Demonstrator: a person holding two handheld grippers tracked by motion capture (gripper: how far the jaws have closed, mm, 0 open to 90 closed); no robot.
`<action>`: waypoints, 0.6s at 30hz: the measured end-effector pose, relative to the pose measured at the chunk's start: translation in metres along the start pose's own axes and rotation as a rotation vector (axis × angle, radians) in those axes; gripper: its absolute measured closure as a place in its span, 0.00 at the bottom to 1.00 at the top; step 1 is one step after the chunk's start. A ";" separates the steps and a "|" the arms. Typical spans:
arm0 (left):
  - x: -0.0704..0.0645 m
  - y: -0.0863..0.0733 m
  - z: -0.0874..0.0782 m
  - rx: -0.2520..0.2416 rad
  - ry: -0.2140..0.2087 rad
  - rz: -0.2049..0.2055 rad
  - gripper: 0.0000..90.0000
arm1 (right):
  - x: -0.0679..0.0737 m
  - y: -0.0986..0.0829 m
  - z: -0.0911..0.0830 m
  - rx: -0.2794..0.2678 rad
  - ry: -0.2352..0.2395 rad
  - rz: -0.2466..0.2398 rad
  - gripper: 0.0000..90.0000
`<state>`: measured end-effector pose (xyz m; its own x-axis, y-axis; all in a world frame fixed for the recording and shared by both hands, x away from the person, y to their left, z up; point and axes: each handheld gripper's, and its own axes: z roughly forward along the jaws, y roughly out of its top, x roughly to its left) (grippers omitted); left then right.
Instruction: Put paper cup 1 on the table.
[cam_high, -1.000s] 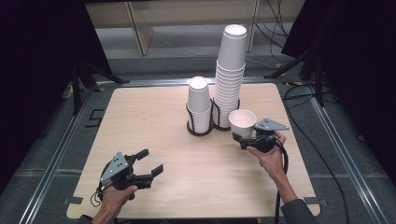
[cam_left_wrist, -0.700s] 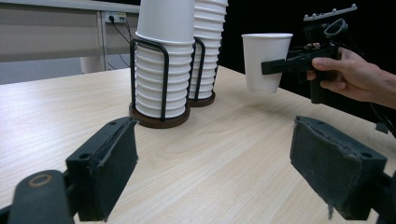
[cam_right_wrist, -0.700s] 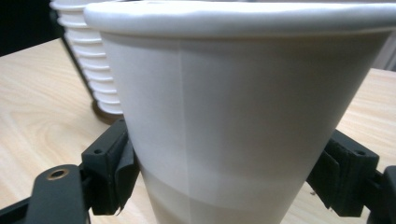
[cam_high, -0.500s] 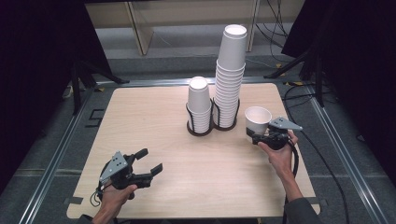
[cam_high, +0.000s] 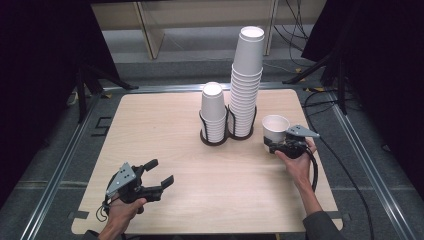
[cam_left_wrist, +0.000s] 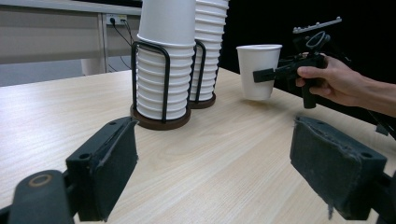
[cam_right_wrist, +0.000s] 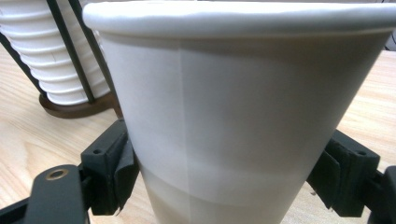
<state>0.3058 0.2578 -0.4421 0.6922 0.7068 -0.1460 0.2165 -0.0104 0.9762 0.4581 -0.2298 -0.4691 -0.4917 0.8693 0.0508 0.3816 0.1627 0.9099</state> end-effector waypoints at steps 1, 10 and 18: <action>0.000 0.000 0.000 0.000 -0.001 0.000 0.16 | 0.000 -0.001 0.001 0.003 0.001 0.001 0.22; 0.000 0.000 0.000 -0.010 -0.006 -0.004 0.16 | -0.003 -0.004 0.006 0.042 0.006 0.003 0.21; 0.001 0.000 0.000 -0.002 -0.006 0.004 0.16 | -0.002 -0.006 0.003 0.091 0.004 -0.017 0.17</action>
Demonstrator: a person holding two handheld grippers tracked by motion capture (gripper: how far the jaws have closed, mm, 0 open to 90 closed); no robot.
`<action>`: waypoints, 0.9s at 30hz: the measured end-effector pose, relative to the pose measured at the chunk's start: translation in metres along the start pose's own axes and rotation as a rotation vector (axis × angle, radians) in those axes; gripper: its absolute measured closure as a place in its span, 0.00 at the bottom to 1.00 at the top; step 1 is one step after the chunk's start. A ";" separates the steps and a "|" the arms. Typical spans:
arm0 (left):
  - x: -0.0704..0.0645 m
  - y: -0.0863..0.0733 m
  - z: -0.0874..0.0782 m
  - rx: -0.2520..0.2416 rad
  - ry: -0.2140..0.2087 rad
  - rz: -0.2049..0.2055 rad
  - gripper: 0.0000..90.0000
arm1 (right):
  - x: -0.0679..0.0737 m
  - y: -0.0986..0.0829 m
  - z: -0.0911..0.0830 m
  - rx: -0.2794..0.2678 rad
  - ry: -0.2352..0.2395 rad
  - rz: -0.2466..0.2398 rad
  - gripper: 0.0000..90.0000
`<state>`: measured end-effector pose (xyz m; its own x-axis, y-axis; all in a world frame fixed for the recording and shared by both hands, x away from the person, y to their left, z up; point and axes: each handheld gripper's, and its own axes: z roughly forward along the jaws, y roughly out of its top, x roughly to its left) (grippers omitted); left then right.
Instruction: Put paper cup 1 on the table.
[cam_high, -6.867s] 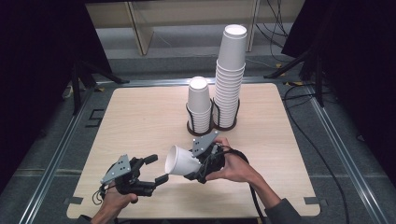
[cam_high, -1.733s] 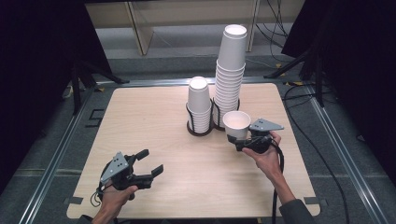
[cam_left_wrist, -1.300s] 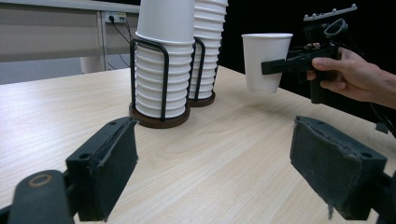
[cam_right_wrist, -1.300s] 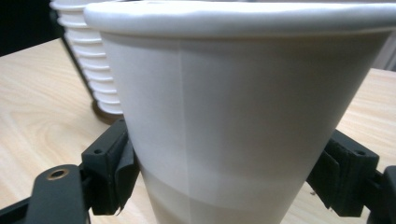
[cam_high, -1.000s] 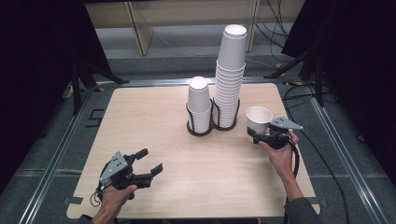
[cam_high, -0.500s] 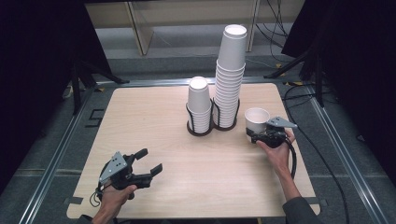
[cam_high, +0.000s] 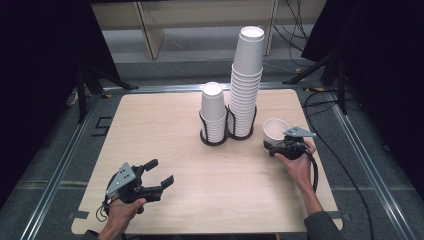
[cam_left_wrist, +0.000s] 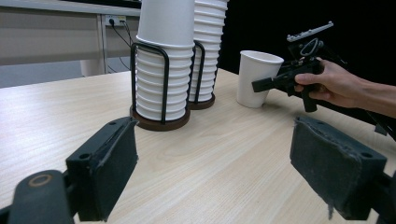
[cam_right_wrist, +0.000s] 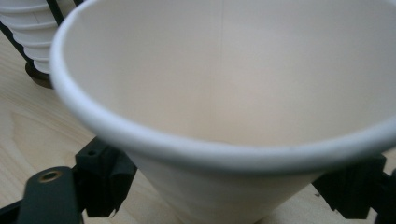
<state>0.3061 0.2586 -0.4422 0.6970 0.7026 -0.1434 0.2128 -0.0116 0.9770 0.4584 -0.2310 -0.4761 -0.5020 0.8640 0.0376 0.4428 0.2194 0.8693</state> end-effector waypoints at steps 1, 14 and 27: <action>0.000 0.000 0.000 0.000 0.000 0.000 0.16 | 0.001 0.000 0.000 0.008 -0.001 0.002 0.17; -0.001 -0.001 -0.001 0.009 0.004 0.000 0.16 | 0.011 -0.007 -0.026 0.081 0.012 0.076 0.17; -0.001 -0.003 0.004 0.019 0.007 0.017 0.16 | 0.034 0.008 -0.076 0.023 -0.009 0.102 0.19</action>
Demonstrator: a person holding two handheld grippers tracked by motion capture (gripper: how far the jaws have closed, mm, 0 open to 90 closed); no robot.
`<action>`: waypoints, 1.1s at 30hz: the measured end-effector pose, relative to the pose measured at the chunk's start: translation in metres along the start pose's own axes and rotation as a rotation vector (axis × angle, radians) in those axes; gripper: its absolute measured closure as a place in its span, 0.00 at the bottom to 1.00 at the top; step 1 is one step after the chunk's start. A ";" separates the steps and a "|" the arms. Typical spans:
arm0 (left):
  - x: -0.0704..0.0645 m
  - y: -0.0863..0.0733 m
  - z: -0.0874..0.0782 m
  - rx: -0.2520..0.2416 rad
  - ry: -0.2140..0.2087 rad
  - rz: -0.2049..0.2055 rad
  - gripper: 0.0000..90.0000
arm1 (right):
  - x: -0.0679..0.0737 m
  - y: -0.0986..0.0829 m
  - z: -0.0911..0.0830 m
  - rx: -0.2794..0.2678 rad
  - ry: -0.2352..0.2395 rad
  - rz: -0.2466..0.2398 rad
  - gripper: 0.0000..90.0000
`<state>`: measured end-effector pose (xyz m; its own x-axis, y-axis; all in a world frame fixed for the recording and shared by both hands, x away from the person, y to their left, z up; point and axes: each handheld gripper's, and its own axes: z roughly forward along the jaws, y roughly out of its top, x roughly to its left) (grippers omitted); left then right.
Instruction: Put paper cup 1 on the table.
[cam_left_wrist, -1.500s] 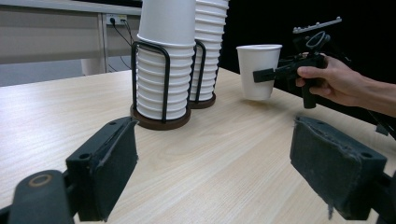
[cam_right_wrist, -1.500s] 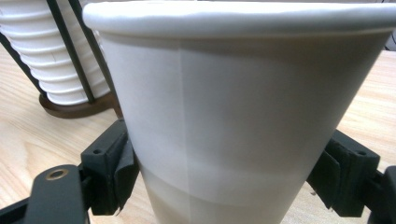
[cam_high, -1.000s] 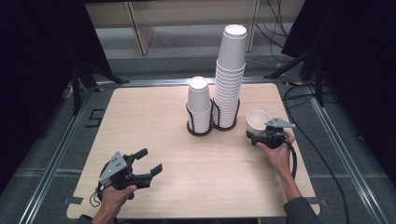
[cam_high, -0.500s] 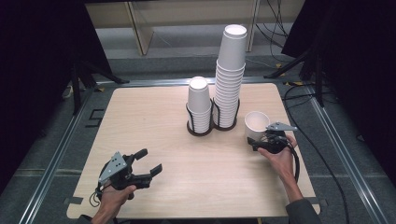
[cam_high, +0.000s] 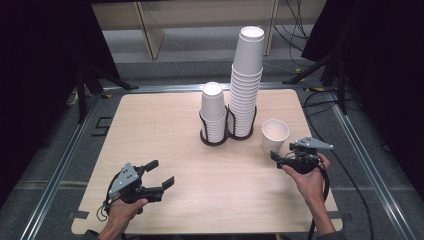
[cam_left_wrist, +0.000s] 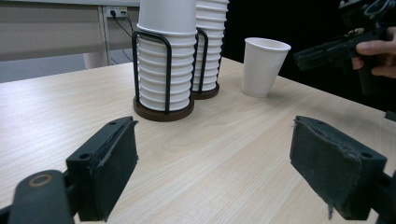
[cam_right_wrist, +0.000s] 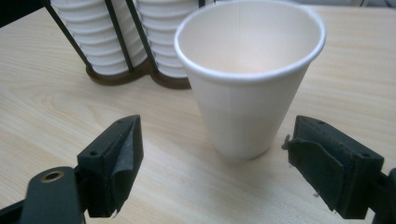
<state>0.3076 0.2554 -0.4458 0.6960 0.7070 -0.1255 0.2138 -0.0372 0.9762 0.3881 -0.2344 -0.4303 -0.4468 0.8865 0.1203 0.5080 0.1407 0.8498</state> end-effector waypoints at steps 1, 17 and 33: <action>0.000 0.000 0.000 0.001 0.000 0.002 0.16 | 0.003 0.002 -0.002 -0.006 0.015 0.012 0.20; 0.002 -0.001 0.002 0.006 0.001 -0.002 0.16 | 0.020 0.030 -0.018 -0.076 0.085 -0.042 0.18; 0.003 -0.002 0.004 0.022 0.002 0.000 0.16 | 0.032 0.070 -0.009 -0.124 0.147 -0.035 0.17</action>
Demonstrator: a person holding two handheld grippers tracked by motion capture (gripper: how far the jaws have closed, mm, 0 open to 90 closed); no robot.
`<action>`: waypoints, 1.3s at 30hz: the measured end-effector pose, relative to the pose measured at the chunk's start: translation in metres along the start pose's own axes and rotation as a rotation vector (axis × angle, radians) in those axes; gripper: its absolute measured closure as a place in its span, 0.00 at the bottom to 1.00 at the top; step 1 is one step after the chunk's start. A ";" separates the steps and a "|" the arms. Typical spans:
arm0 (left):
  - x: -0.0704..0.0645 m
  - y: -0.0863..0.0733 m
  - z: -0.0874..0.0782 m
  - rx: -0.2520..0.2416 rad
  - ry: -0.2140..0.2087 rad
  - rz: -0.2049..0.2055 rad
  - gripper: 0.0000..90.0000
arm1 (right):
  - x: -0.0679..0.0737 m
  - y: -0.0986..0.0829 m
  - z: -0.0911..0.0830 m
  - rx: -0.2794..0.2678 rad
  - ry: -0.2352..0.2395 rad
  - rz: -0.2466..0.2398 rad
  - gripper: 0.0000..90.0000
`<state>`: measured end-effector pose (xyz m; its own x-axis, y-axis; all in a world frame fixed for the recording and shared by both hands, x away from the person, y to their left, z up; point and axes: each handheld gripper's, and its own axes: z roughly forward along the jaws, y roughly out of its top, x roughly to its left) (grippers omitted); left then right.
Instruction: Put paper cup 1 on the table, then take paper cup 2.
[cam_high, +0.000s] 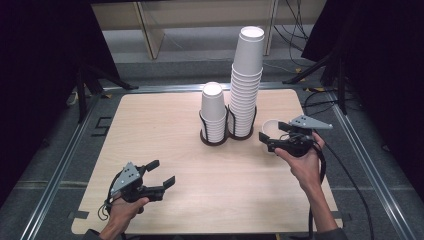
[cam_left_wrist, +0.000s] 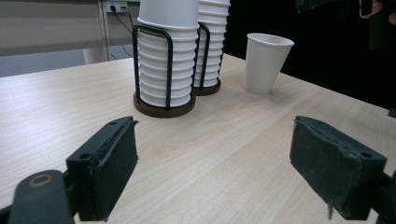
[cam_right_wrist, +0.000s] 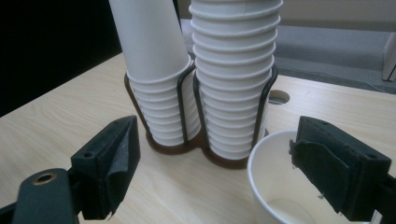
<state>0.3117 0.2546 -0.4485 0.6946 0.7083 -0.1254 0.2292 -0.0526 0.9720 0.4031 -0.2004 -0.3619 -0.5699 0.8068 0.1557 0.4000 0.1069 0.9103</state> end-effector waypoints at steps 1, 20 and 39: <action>0.000 0.001 -0.001 0.017 0.010 0.001 0.16 | -0.001 0.002 0.001 -0.003 0.001 -0.009 0.17; 0.001 0.000 -0.003 0.007 0.015 -0.009 0.16 | -0.005 0.055 0.015 -0.049 0.043 -0.009 0.17; 0.000 0.000 -0.003 0.015 0.007 -0.011 0.16 | 0.001 0.130 0.041 -0.044 -0.002 -0.062 0.17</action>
<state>0.3098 0.2572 -0.4483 0.6872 0.7139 -0.1343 0.2464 -0.0552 0.9676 0.4832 -0.1618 -0.2594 -0.5910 0.8006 0.0982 0.3319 0.1304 0.9343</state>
